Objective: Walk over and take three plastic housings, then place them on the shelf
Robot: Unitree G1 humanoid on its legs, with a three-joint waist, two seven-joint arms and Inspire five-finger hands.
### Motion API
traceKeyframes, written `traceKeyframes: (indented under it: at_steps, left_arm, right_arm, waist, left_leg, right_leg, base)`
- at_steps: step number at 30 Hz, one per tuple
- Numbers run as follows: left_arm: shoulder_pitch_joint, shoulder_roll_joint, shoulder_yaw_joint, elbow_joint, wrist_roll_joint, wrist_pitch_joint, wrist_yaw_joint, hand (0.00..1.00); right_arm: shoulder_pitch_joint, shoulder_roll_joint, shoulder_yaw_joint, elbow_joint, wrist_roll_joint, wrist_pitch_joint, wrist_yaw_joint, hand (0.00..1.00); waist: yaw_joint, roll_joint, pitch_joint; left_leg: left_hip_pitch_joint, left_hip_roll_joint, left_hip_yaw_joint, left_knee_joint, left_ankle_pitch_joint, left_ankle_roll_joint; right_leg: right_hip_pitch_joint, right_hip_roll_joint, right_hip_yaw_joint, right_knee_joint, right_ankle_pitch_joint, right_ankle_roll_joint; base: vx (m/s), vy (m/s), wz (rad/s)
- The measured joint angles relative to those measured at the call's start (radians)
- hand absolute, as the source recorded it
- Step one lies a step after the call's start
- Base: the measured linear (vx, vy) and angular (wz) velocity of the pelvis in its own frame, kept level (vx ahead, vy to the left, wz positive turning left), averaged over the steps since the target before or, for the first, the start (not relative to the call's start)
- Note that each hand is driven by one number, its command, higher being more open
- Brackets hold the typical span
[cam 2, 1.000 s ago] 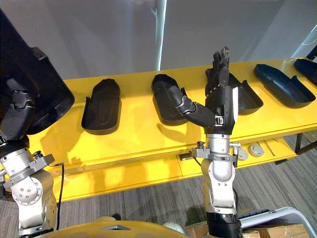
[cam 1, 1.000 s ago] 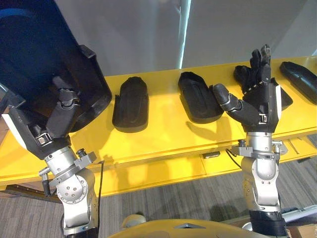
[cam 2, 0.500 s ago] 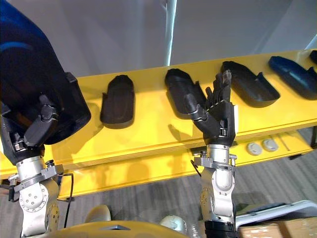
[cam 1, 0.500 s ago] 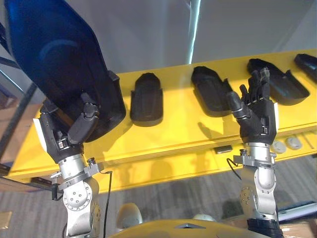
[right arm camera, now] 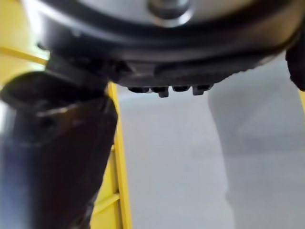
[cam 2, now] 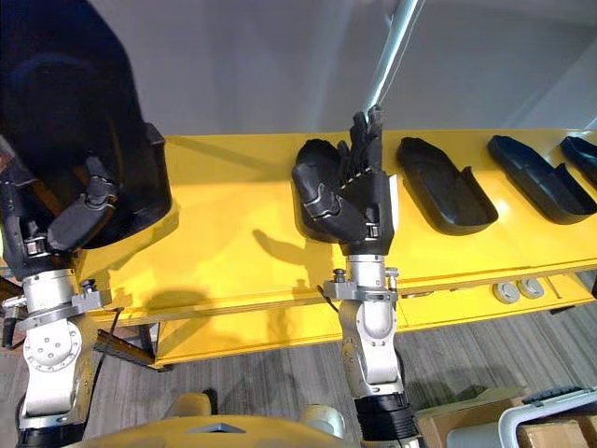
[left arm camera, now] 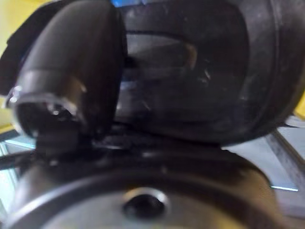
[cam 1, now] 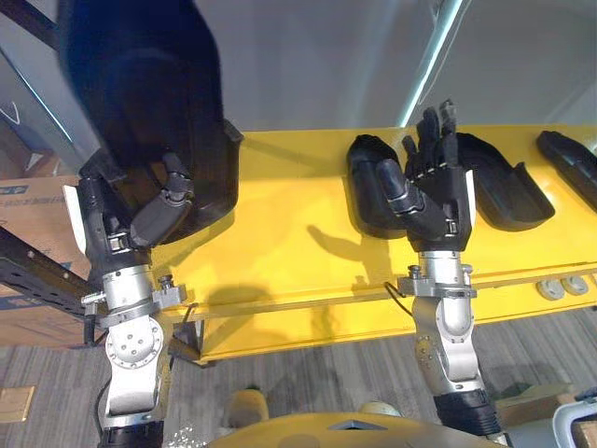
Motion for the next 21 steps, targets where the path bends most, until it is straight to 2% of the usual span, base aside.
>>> traceKeyframes:
  at_steps: [3, 7, 10, 12, 15, 17, 21]
  left_arm:
    - [-0.001, -0.032, -0.019, 0.0, -0.001, 0.001, 0.002, 0.0]
    - [0.004, -0.062, -0.064, -0.001, 0.006, 0.02, -0.005, 0.0]
    - [0.018, -0.063, -0.069, -0.001, 0.005, 0.021, -0.038, 0.0]
    - [0.018, -0.062, -0.066, -0.002, -0.005, 0.032, -0.065, 0.0]
    - [0.017, -0.06, -0.049, -0.001, -0.047, 0.074, -0.125, 0.0]
    - [0.017, -0.059, -0.047, -0.001, -0.055, 0.132, -0.135, 0.0]
    - [0.007, -0.041, -0.052, 0.02, -0.109, 0.25, -0.163, 0.0]
  right_arm:
    - [0.006, -0.001, -0.046, 0.0, -0.034, -0.002, -0.006, 1.0]
    - [0.009, -0.017, -0.077, 0.0, -0.045, -0.002, -0.029, 1.0]
    - [0.012, -0.045, -0.104, 0.0, -0.071, -0.002, -0.021, 1.0]
    - [0.02, -0.052, -0.122, 0.0, -0.072, -0.002, -0.015, 1.0]
    - [0.04, -0.061, -0.166, -0.021, -0.072, -0.002, 0.009, 1.0]
    - [0.043, -0.068, -0.196, -0.058, -0.071, -0.002, 0.021, 1.0]
    - [0.047, -0.071, -0.212, -0.105, -0.071, -0.002, 0.005, 1.0]
  waist:
    - [-0.003, 0.007, 0.001]
    - [-0.005, 0.03, 0.002]
    - [-0.002, 0.055, 0.011]
    - [-0.003, 0.057, 0.01]
    - [-0.009, 0.057, 0.01]
    - [-0.027, 0.061, 0.006]
    - [-0.054, 0.077, -0.005]
  left_leg:
    - [-0.023, -0.029, 0.015, 0.005, 0.01, 0.003]
    - [-0.028, -0.004, 0.007, 0.01, 0.018, -0.012]
    - [-0.051, 0.03, 0.005, 0.073, -0.006, -0.027]
    - [-0.045, 0.039, 0.012, 0.067, -0.004, -0.028]
    - [-0.004, 0.041, 0.026, -0.005, 0.035, -0.032]
    - [0.047, 0.026, 0.04, -0.13, 0.09, -0.032]
    - [0.072, 0.025, 0.054, -0.219, 0.145, -0.04]
  right_leg:
    - [0.058, 0.011, 0.008, -0.162, 0.0, -0.004]
    - [0.059, 0.037, 0.008, -0.161, -0.004, -0.009]
    - [0.044, 0.064, 0.024, -0.126, -0.013, -0.021]
    - [0.036, 0.068, 0.032, -0.108, -0.015, -0.02]
    - [0.032, 0.057, 0.04, -0.094, -0.019, -0.024]
    - [0.027, 0.047, 0.041, -0.097, -0.017, -0.019]
    - [0.015, 0.044, 0.035, -0.117, 0.003, -0.001]
  base:
    - [-0.06, 0.019, -0.05]
    - [-0.08, -0.058, 0.03]
    - [-0.06, -0.066, -0.13]
    - [-0.02, -0.038, -0.12]
    - [-0.01, -0.021, -0.07]
    - [-0.04, -0.003, -0.01]
    - [-0.02, -0.005, -0.04]
